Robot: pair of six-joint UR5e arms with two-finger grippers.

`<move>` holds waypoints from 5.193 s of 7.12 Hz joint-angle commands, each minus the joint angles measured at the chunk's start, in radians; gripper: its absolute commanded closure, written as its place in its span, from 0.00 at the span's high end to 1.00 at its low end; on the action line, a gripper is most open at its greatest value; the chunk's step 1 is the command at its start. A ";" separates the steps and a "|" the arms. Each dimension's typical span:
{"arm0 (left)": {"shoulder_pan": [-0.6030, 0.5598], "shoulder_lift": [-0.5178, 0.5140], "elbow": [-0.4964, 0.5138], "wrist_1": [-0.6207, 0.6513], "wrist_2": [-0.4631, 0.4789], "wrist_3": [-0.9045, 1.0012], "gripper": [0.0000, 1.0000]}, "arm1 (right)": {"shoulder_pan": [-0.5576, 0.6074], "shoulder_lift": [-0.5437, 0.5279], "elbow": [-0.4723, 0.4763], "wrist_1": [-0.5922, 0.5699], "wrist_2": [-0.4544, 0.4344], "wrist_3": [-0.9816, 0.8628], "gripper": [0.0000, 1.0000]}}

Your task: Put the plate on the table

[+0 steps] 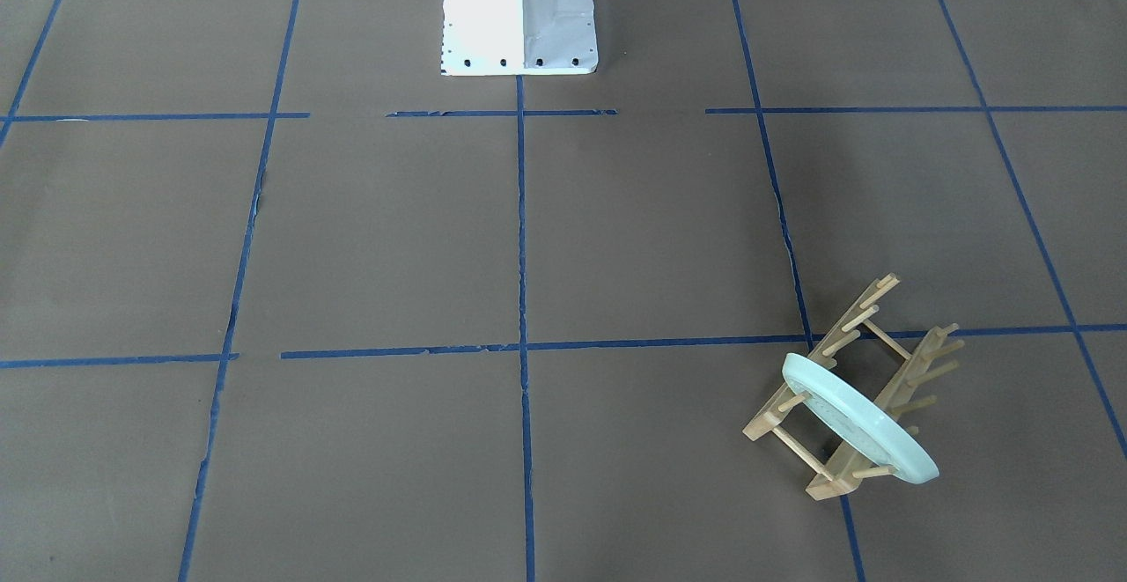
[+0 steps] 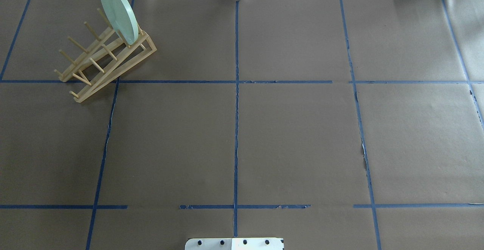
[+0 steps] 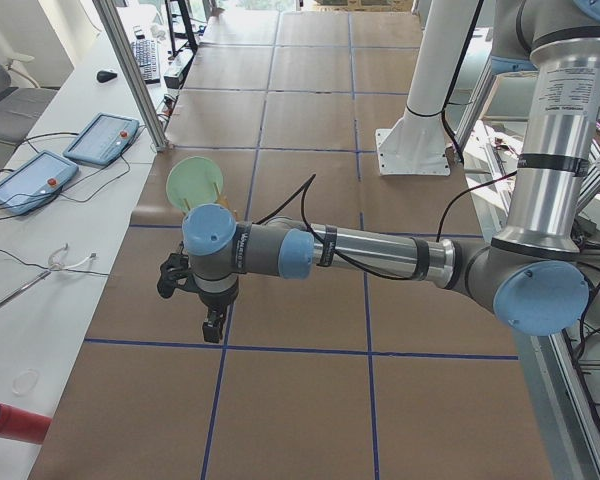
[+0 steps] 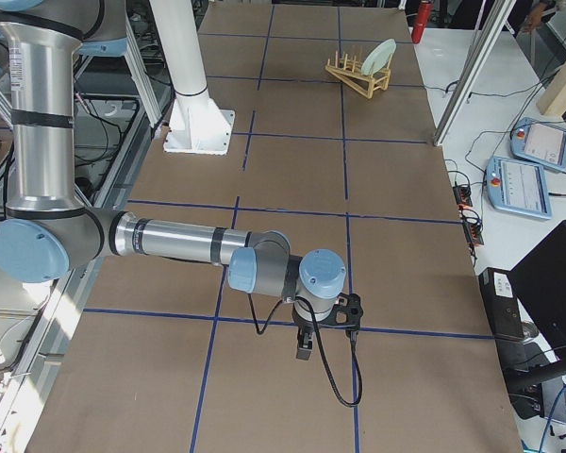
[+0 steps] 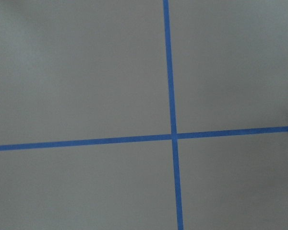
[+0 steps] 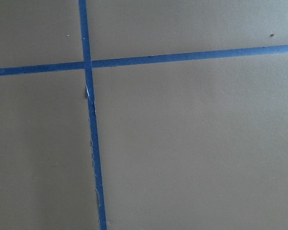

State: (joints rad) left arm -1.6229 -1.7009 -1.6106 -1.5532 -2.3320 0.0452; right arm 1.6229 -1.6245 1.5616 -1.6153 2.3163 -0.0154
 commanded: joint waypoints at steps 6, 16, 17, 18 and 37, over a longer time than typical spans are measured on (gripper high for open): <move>0.236 -0.148 -0.092 -0.473 -0.099 -0.770 1.00 | 0.000 0.000 -0.001 0.000 0.000 0.000 1.00; 0.547 -0.322 0.211 -1.261 0.366 -2.063 1.00 | 0.000 0.000 0.000 0.000 0.000 0.000 1.00; 0.561 -0.327 0.228 -1.268 0.385 -2.070 1.00 | 0.000 -0.001 0.000 0.000 0.000 0.000 1.00; 0.563 -0.335 0.248 -1.269 0.399 -2.070 1.00 | 0.000 0.000 0.000 0.000 0.000 0.000 1.00; 0.560 -0.321 0.310 -1.476 0.402 -2.088 0.00 | 0.000 0.000 0.000 0.000 0.000 0.000 1.00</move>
State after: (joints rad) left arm -1.0630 -2.0290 -1.3014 -2.9947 -1.9301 -2.0267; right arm 1.6229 -1.6245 1.5616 -1.6153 2.3163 -0.0154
